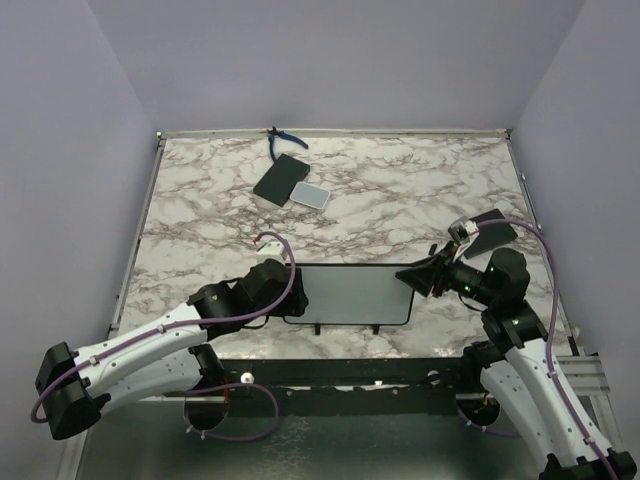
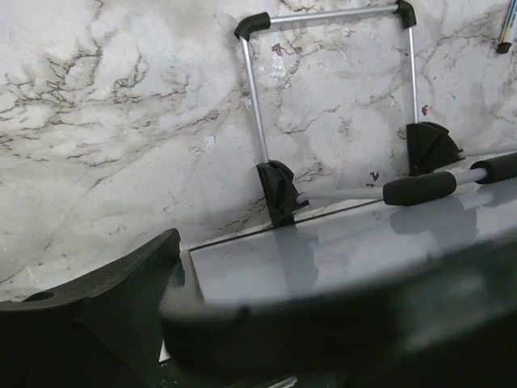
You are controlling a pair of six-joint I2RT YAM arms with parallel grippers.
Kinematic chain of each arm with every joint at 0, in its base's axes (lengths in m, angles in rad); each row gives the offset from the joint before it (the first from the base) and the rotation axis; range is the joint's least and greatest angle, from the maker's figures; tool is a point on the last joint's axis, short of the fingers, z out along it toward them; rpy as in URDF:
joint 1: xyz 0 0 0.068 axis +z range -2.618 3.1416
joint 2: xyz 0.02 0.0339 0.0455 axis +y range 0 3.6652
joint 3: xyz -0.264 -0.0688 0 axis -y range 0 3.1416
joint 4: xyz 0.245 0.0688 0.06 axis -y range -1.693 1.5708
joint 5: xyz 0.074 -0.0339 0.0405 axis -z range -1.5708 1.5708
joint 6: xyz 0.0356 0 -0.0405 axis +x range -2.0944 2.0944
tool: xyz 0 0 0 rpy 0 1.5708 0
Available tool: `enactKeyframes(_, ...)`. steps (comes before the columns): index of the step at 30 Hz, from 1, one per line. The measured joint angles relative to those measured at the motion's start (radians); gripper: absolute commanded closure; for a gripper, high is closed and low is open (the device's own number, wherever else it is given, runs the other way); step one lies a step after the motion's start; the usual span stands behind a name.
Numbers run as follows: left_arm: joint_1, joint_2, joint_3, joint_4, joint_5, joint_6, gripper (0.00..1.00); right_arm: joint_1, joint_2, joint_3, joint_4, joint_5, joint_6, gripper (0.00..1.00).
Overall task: Write a sentence on the whiteboard
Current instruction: Move the whiteboard stand to the center of the board.
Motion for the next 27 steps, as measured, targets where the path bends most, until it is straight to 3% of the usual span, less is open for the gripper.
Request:
enactKeyframes(5,-0.01,0.001,0.0,0.006,-0.066,-0.002,0.35,0.0,-0.002,-0.007,0.001,0.0,-0.003,0.74)
enactKeyframes(13,-0.011,-0.018,-0.001,0.01,-0.166,-0.007,0.36,0.0,-0.002,-0.05,0.07,-0.005,-0.001,0.99)
enactKeyframes(27,-0.009,-0.071,-0.04,0.043,-0.262,-0.019,0.36,0.011,0.004,-0.097,0.194,-0.014,0.02,0.99)
